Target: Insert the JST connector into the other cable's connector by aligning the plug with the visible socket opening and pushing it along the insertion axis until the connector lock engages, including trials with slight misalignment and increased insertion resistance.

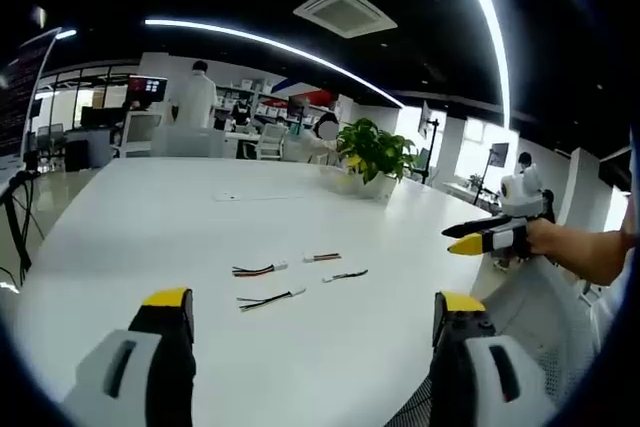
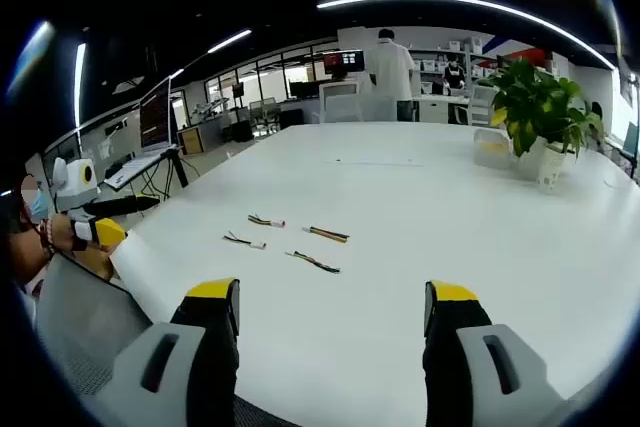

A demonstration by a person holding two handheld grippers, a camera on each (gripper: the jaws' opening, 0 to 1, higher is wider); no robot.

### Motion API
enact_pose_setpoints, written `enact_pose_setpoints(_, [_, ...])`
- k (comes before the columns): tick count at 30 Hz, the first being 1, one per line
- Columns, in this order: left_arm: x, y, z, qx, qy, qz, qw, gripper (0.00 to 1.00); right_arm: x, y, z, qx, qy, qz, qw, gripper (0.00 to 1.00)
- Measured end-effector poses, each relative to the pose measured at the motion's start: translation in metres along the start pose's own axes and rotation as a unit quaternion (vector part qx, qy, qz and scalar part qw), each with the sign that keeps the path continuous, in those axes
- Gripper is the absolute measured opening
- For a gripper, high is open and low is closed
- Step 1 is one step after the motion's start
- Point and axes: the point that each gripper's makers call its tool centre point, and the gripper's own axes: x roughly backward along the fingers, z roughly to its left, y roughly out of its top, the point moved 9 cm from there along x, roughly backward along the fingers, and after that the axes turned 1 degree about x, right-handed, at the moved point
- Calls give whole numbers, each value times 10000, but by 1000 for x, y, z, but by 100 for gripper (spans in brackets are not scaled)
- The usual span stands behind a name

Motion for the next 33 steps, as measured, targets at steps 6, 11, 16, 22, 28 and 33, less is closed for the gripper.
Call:
enact_pose_setpoints(6, [0,-1,0,-1,10,39,10000,99,0,-1,3,95,17,95,9999,75])
enact_pose_setpoints(11, [1,-1,-1,-3,1,4,10000,99,-1,-4,3,128,19,220,9997,75])
enact_pose_setpoints(16, [1,-1,0,29,37,21,10000,99,-1,-5,4,145,39,265,9995,75])
enact_pose_setpoints(22, [1,-1,0,26,50,33,10000,99,-3,-6,8,271,131,379,9988,74])
enact_pose_setpoints(28, [1,-4,1,73,17,111,9999,99,-4,-7,8,253,159,446,9986,74])
enact_pose_setpoints(33, [-1,-5,1,83,-44,160,9998,99,-4,-7,7,216,188,446,9986,74])
